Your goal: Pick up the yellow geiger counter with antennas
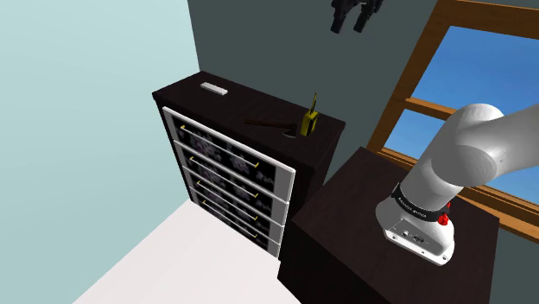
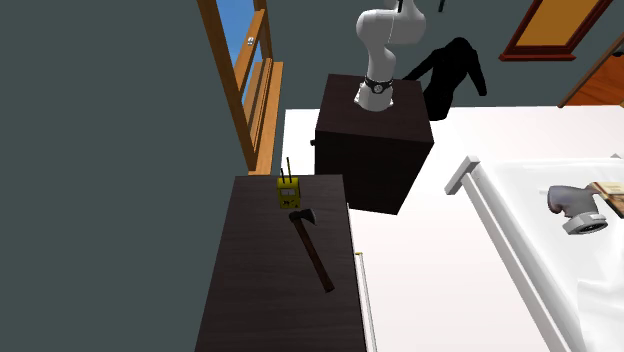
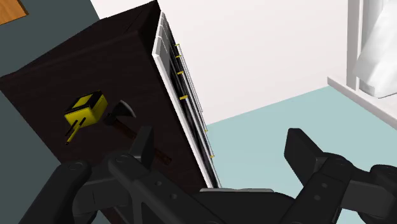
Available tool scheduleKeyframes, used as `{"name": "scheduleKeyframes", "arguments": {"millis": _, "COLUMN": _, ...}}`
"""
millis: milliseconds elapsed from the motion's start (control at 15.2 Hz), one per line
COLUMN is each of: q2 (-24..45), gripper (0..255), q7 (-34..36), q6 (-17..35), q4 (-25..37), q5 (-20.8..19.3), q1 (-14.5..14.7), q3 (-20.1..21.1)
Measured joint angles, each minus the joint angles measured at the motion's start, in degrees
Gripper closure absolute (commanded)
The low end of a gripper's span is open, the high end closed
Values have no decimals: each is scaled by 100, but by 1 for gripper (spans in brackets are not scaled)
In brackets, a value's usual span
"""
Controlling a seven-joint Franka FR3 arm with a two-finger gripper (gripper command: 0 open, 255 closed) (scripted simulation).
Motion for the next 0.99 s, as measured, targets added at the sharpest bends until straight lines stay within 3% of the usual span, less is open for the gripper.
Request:
{"name": "scheduleKeyframes", "arguments": {"millis": 198, "q2": 152, "gripper": 0, "q7": 62, "q6": 153, "q4": -22, "q5": -6, "q1": -57, "q3": -21}}
{"name": "scheduleKeyframes", "arguments": {"millis": 990, "q2": 1858, "gripper": 0, "q7": 492, "q6": 1903, "q4": -280, "q5": -52, "q1": -590, "q3": -392}}
